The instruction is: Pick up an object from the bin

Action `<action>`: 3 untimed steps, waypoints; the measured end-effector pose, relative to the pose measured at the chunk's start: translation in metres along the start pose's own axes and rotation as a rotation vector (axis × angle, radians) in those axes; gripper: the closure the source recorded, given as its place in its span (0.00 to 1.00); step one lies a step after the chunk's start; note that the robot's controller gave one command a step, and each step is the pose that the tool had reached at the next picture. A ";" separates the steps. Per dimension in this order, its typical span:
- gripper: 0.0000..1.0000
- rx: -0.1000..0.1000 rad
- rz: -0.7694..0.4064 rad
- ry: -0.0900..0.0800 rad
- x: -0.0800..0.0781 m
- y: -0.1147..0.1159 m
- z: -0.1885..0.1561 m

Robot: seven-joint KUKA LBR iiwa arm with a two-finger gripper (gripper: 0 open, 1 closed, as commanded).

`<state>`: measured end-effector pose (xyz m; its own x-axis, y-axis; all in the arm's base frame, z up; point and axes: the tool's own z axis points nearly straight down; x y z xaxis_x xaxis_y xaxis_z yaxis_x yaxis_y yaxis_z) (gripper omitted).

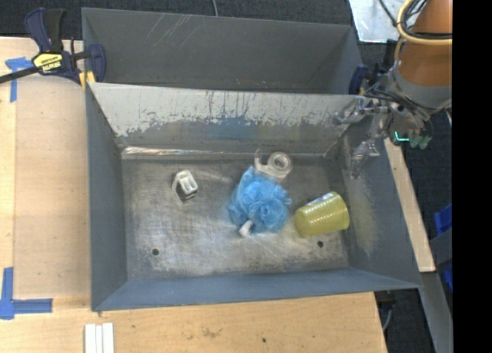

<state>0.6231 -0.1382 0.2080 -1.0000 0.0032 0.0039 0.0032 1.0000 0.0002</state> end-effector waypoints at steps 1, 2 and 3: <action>0.00 0.001 -0.002 -0.006 -0.001 0.001 -0.005; 0.00 0.003 -0.050 -0.015 0.003 0.007 0.043; 0.00 0.001 -0.033 -0.008 0.005 0.030 0.090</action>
Offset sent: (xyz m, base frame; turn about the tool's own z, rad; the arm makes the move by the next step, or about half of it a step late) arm -0.0093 0.0126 -0.0817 -0.0851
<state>0.6176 -0.1078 0.1185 -0.9996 -0.0294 -0.0043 -0.0294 0.9996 -0.0011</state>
